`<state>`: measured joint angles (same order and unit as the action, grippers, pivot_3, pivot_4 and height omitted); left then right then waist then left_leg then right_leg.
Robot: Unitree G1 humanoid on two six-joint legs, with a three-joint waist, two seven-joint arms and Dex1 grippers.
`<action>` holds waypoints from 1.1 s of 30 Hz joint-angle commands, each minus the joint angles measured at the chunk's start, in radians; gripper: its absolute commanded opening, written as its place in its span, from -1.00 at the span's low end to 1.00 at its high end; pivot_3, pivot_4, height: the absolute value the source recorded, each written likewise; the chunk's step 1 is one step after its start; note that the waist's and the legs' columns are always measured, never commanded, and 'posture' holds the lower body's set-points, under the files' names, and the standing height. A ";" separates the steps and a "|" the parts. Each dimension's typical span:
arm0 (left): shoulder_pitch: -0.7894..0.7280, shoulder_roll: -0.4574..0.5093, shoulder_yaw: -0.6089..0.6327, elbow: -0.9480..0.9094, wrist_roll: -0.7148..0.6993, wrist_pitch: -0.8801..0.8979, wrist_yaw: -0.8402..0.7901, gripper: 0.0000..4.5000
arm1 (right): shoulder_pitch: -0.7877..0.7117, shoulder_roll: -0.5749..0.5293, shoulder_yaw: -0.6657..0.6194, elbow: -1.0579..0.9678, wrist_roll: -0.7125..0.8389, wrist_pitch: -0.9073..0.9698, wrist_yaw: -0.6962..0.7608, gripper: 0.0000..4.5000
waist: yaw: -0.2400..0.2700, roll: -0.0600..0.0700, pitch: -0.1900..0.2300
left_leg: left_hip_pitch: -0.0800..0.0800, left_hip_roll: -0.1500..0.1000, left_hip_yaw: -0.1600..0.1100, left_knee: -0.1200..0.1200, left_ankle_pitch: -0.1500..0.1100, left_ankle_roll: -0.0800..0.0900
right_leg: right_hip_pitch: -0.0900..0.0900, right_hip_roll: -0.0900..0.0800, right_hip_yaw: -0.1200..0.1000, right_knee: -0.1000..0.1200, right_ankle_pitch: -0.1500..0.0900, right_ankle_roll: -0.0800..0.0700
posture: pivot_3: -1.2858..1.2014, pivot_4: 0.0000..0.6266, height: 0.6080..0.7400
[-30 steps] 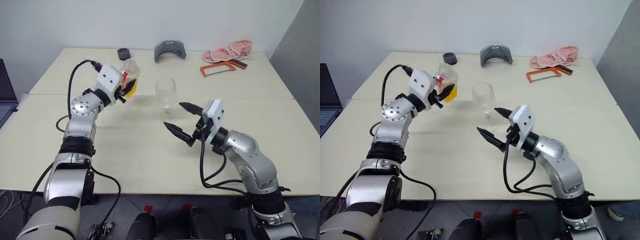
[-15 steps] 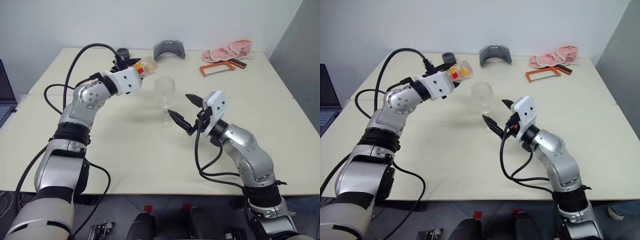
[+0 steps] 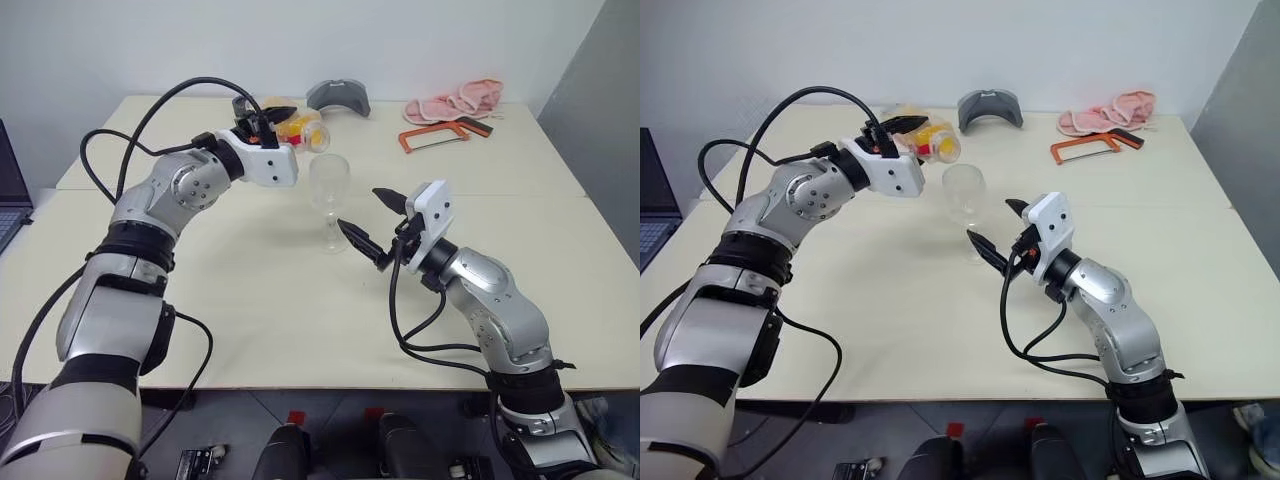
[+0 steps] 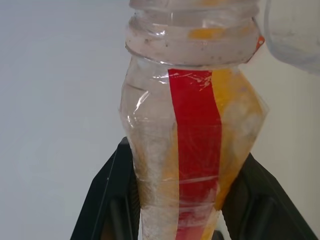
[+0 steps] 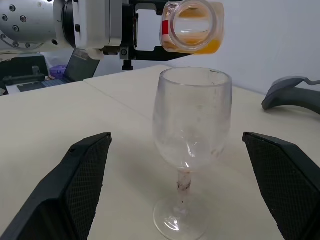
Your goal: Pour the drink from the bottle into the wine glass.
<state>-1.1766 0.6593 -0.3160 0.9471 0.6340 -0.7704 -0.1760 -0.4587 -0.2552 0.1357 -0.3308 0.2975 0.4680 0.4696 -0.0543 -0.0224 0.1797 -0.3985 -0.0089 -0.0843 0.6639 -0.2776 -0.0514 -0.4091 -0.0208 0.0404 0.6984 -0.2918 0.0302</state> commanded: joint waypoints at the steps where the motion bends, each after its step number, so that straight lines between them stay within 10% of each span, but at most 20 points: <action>1: -0.059 0.022 -0.013 0.003 0.041 -0.009 0.080 -0.25 | -0.010 0.003 -0.016 -0.028 0.005 -0.006 -0.006 1.00 | 0.000 0.000 0.000 | 0.000 0.000 0.000 0.000 0.000 0.000 | 0.000 0.000 0.000 0.000 0.000 0.000 | 0.03 -0.52 1.00; 33: -0.162 0.039 -0.128 0.101 0.171 -0.013 0.272 -0.25 | 0.005 0.006 -0.007 -0.030 0.004 -0.010 0.001 1.00 | 0.000 0.000 0.000 | -0.001 0.000 0.001 0.000 0.000 0.000 | -0.001 0.000 0.000 0.000 0.000 0.000 | 0.03 -0.52 1.00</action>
<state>-1.2939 0.6776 -0.4518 1.0642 0.8074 -0.7761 0.0758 -0.4519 -0.2527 0.1389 -0.3308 0.2968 0.4680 0.4726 -0.0543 -0.0225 0.1797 -0.3993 -0.0092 -0.0828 0.6640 -0.2775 -0.0516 -0.4102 -0.0209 0.0404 0.6987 -0.2918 0.0302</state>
